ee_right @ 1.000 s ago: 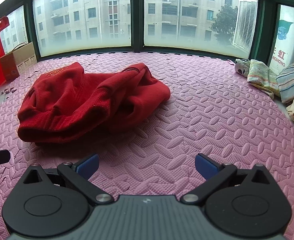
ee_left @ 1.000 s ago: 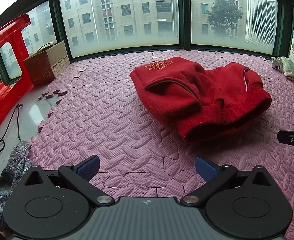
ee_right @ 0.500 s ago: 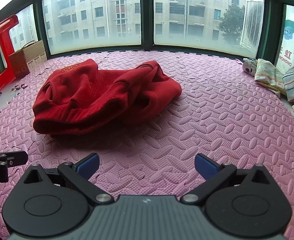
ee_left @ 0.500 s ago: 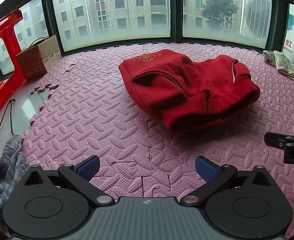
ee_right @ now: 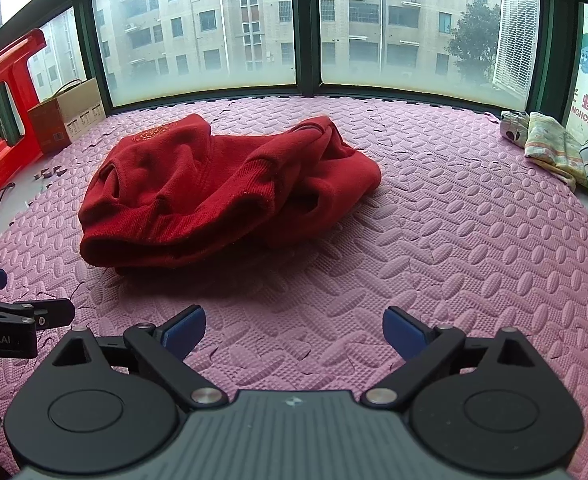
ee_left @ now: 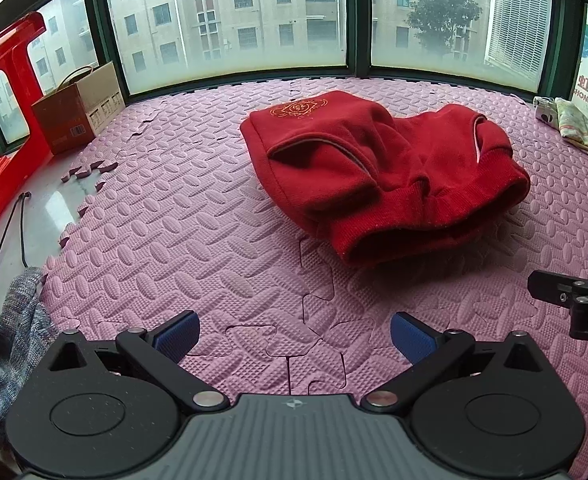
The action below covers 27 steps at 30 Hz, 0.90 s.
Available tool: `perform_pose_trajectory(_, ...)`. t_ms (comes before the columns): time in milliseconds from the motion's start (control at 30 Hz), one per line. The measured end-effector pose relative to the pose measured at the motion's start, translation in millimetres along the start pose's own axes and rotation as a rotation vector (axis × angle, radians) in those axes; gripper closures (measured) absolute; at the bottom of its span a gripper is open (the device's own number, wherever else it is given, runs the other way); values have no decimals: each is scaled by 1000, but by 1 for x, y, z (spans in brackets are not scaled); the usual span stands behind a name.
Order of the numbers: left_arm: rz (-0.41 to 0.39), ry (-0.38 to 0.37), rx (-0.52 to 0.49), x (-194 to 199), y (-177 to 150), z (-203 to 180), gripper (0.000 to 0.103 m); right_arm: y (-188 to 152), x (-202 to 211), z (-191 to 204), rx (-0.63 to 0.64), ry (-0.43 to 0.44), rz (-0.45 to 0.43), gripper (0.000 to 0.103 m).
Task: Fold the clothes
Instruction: 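Move both grippers toward the crumpled red hoodie on the mat, then grasp the hoodie hem with the right gripper while the left gripper grasps the hem beside it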
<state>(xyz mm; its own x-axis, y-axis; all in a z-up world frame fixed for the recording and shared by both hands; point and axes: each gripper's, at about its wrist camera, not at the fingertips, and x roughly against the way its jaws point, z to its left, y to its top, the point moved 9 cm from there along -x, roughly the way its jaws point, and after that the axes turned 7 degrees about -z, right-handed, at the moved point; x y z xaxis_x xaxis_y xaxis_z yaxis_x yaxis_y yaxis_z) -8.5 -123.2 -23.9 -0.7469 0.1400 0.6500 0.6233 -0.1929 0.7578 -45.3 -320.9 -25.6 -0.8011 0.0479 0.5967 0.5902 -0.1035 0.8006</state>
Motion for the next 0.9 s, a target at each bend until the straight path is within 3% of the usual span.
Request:
perform_pose_trajectory(467,14,-38,75,-12,21,2,0,22,-12,11,33,46,-19,18)
perform_pose_trajectory(900,-12,-26,218,-29,63,32,1,76,-26,10,6,89,-98,27)
